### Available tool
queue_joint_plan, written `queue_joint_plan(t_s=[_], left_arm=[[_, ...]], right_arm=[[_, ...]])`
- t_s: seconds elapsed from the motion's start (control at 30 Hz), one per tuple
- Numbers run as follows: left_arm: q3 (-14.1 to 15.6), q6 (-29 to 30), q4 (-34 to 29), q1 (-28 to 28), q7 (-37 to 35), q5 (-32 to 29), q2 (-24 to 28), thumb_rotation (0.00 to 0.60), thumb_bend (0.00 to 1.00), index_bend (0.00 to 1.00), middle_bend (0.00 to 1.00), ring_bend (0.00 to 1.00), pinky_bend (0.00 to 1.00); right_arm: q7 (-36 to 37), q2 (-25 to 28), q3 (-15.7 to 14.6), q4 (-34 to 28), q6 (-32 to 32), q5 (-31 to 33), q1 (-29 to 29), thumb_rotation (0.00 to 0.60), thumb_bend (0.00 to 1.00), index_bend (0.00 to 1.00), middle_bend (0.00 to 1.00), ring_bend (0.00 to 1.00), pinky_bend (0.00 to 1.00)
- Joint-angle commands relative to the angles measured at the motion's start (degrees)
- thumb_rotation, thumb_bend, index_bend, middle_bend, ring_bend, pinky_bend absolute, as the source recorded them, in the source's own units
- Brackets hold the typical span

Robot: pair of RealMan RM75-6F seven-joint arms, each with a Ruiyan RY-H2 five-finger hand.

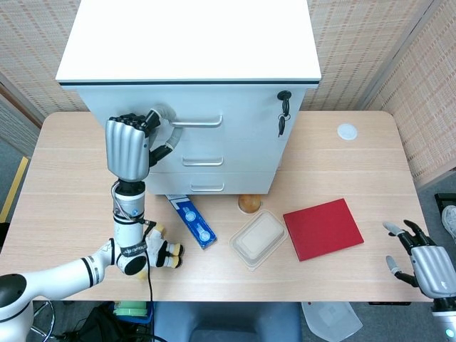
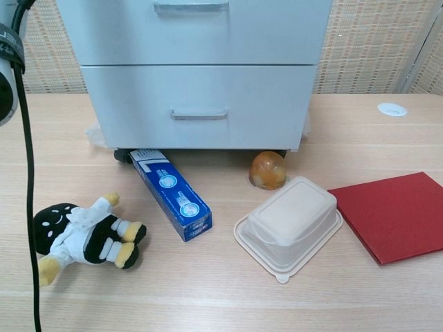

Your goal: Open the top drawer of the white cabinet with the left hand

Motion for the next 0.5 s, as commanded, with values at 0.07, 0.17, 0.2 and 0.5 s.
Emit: queue_joint_plan(t_s=[0.07,0.17,0.2,0.5], left_arm=[[0.0,0.3,0.2,-0.3,-0.2,-0.1,-0.1,0.600,0.26,0.54,1.00,1.00,1.00],[-0.2,0.8,0.5,-0.6,-0.5,-0.1,-0.1,0.600,0.26,0.55,1.00,1.00,1.00],[-0.3,0.9,0.5,-0.7,-0.6,-0.2,-0.1,0.600,0.26,0.55,1.00,1.00,1.00],[0.3,1.2,0.5,-1.1,-0.9,-0.4,0.1,0.600,0.26,0.57,1.00,1.00,1.00]], right_arm=[[0.1,0.0,0.0,0.1,-0.1,0.0,0.1,0.600,0.33,0.19,0.32,0.24,0.32],[0.2,0.0,0.1,0.1,-0.2,0.1,0.1,0.600,0.33,0.19,0.32,0.24,0.32],[0.2,0.0,0.1,0.1,-0.2,0.1,0.1,0.600,0.33,0.19,0.32,0.24,0.32],[0.2,0.0,0.1,0.2,-0.1,0.2,-0.1,0.600,0.33,0.19,0.32,0.24,0.32]])
